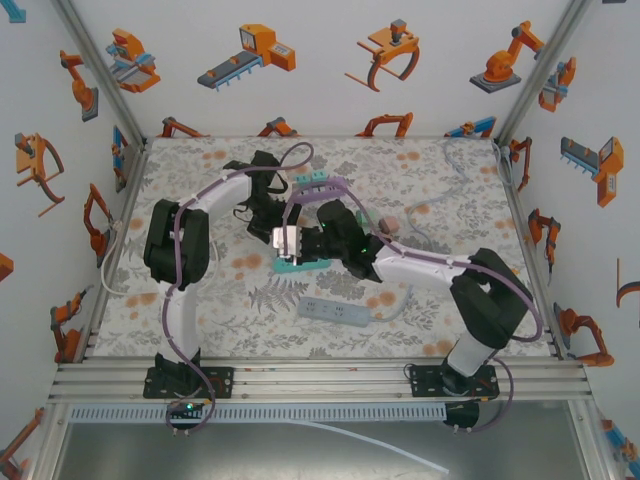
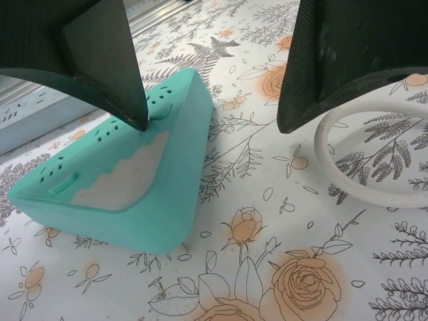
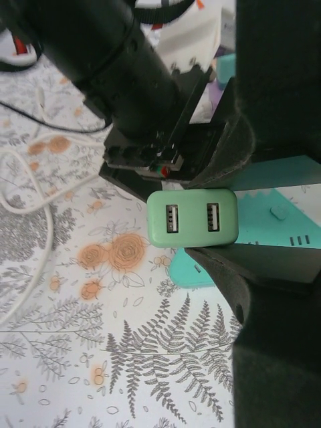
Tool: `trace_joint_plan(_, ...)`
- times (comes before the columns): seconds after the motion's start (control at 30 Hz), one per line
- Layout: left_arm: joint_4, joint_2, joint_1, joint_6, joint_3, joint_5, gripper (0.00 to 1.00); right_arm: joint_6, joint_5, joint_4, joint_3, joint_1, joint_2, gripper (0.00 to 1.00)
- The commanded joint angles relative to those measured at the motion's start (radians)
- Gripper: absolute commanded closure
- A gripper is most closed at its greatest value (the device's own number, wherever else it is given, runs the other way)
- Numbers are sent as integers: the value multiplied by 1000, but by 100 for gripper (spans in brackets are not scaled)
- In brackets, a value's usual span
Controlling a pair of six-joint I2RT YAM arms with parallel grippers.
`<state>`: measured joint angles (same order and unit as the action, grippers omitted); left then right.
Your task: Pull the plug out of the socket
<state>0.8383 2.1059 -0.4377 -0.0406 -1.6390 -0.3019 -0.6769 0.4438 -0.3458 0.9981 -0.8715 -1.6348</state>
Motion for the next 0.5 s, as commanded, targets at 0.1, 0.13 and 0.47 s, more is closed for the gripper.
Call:
trace_joint_plan(0.1, -80, -58, 7, -5, 53, 59, 27, 159, 12, -151, -60, 44, 156, 89)
trace_joint_plan(0.13, -88, -73, 6, -1, 60, 53, 27, 188, 9, -162, -66, 53, 175, 89)
trace_joint_plan(0.47, -266, -248, -1, 27, 166, -63, 19, 712, -139, -239, -74, 208, 262, 86)
